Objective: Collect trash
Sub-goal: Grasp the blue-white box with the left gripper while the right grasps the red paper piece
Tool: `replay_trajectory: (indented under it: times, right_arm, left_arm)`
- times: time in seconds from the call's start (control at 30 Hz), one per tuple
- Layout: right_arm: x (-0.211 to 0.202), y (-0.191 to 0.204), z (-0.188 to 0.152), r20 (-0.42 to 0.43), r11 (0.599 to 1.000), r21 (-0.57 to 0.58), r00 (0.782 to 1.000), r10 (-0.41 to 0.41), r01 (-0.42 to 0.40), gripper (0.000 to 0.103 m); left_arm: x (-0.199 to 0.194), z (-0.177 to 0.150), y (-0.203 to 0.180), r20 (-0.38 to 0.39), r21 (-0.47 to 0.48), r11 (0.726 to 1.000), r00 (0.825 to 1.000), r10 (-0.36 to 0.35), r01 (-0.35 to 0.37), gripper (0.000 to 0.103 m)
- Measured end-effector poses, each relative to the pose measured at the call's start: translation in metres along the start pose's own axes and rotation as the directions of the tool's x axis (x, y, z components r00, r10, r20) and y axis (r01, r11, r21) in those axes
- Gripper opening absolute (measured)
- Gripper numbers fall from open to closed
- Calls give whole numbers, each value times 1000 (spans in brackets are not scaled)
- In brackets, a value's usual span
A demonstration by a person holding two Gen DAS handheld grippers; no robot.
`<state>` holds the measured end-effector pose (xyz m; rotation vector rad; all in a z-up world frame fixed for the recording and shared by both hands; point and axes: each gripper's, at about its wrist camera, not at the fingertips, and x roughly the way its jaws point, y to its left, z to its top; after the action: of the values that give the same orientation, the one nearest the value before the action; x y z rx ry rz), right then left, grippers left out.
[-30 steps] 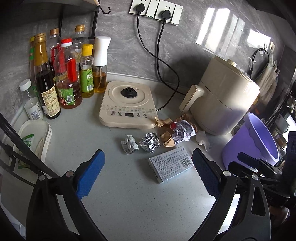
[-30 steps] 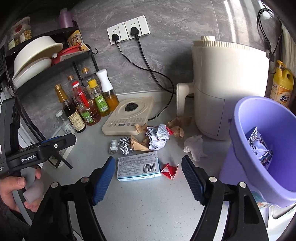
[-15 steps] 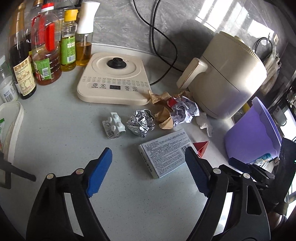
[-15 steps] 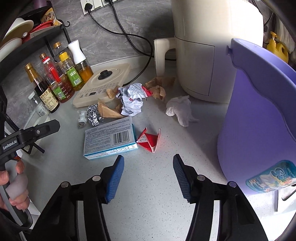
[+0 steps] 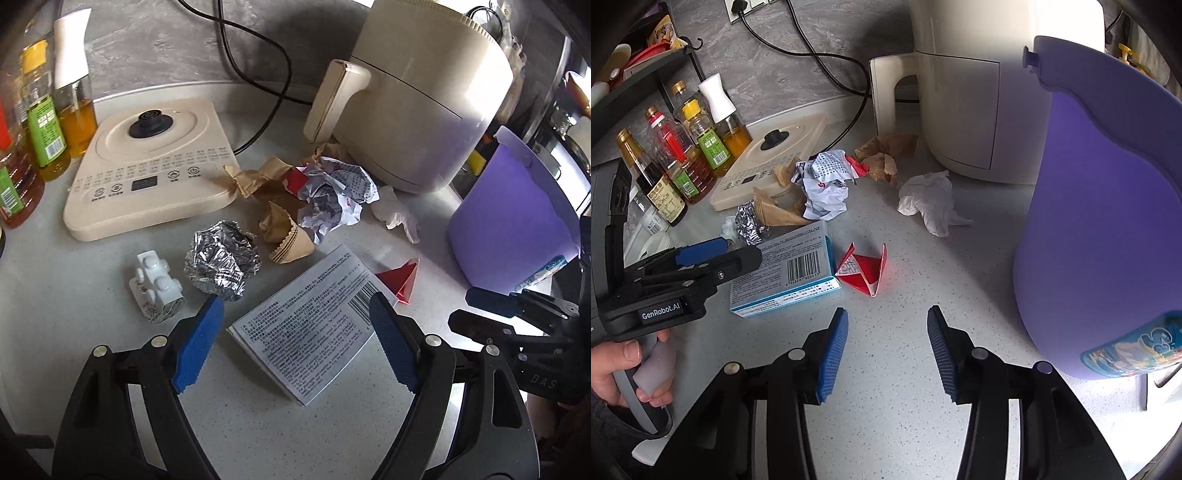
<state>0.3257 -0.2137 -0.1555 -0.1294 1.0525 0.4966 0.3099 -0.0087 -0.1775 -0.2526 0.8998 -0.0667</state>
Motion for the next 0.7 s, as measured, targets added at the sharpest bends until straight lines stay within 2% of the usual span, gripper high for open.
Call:
replay_trajectory:
  times: [0.13,0.27,0.37,0.53,0.57,0.6,0.7]
  right_arm:
    - [2,0,0,-1,1000,1,1000,1,-1,45]
    - [4,0,0,-6,1000,6,1000,1,-1,45]
    - [4,0,1,-2,1000,6,1000,3,-3,45]
    - [5,1,3,3,1000,-1,1000,14,-14,45]
    - [4,1,4,5,1000,-5,1000,18,-18,45]
    - [4,2,4,7,1000,-9,1000,22,-22,45]
    - [4,4,5,15,999,-31,1000,28,-27,45]
  left_arm:
    - [14,2,-7,-33,63,998,999,-17,19,80]
    - [20,-7,-21,-52,169,985,999,-6,15,80]
    - [17,-13,-25,-57,194,981,998,-6,17,81]
    - [13,-26,-32,-48,244,969,998,42,-29,80]
    - [14,-28,-31,-61,237,971,997,51,-35,78]
    - [14,-30,-27,-78,216,976,995,55,-37,68]
    - [5,-34,-21,-62,167,984,995,75,-64,66]
